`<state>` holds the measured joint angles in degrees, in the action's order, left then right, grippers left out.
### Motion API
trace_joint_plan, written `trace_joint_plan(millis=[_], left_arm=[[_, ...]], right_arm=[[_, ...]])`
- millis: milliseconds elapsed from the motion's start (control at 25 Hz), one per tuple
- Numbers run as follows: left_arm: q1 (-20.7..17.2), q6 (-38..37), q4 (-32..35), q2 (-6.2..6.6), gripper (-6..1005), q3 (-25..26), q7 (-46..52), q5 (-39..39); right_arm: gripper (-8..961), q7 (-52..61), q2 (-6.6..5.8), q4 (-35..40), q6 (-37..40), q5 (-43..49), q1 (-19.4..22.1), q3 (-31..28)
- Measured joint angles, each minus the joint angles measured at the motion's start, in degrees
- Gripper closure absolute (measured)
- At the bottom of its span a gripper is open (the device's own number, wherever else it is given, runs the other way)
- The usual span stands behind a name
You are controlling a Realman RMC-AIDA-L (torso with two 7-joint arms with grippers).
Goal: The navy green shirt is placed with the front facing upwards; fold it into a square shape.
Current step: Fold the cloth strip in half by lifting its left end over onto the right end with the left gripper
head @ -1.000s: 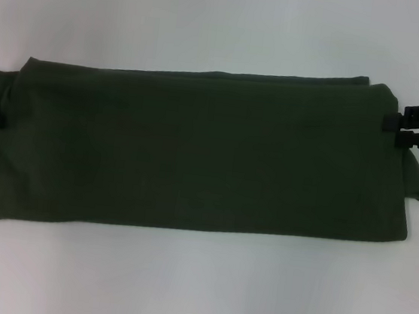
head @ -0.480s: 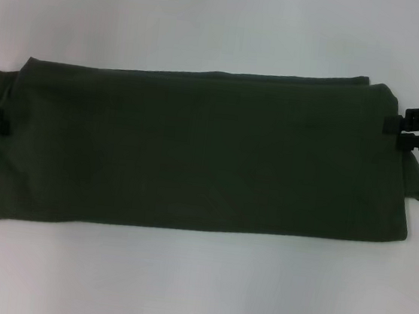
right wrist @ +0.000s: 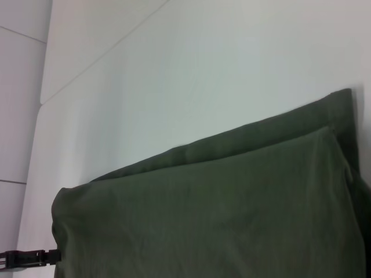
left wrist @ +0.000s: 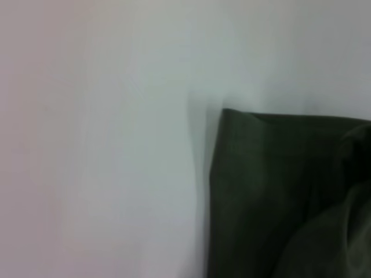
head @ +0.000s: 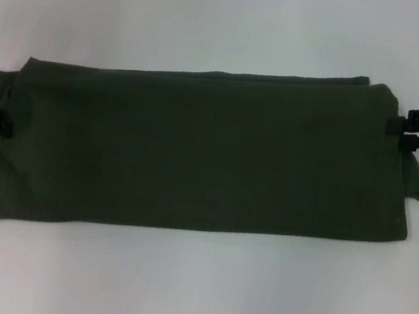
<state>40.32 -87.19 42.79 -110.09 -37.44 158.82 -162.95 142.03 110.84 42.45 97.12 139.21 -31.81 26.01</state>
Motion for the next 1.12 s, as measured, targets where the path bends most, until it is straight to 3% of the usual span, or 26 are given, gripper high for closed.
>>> trace_joint_plan(millis=[720,1120], left_arm=[[0.6,-2.3,0.0,-0.6,305,0.2,-0.6,0.8],[1.7,-3.4,0.0,-1.95,314,0.0,-1.4,0.9]], right_arm=[[358,0.0,-0.11,0.0,0.1,0.0,0.0,0.0],[358,0.0,-0.1,0.0,0.1,0.0,0.0,-0.1]])
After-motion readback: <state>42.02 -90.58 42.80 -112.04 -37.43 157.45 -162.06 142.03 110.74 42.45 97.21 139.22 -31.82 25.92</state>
